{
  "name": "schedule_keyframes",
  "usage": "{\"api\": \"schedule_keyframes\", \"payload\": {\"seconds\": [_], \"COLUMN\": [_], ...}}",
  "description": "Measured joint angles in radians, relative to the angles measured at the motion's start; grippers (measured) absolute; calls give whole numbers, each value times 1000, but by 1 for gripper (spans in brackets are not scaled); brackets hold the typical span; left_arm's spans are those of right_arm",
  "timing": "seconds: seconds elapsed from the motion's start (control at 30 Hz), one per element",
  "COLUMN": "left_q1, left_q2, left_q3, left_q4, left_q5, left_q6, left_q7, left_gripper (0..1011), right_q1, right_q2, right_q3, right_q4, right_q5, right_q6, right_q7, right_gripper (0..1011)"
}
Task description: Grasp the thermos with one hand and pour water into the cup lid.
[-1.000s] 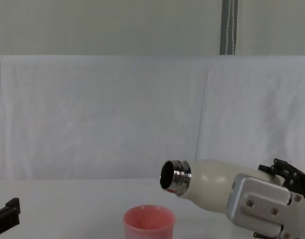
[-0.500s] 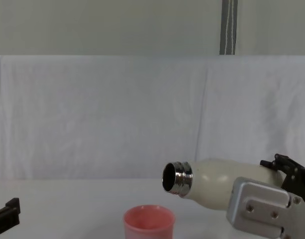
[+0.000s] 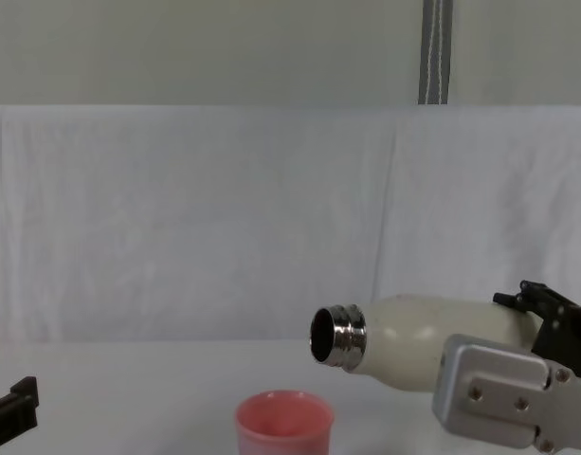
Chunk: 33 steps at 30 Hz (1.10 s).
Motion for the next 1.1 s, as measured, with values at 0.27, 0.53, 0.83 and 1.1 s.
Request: {"api": "schedule_keyframes", "payload": {"seconds": [0.27,0.53,0.83,1.1], "left_q1": [0,0,0,0], "left_q2": [0,0,0,0], "left_q3": [0,0,0,0], "left_q4": [0,0,0,0], "left_q5": [0,0,0,0], "left_q6": [0,0,0,0], "left_q7": [0,0,0,0], "left_gripper": [1001,1001,1001,1001], "right_q1": [6,11,17,19], "right_q2": [4,9,16,18], "right_q3": [-5,-13,-24,-27], "right_q4": [1,3,5,6], "right_q5": [-9,-23,-43,-47], "right_q6": [-1,-1,0,0], "right_q7": [-6,-10,-18,-23], "right_gripper": [950,950,950,950]}}
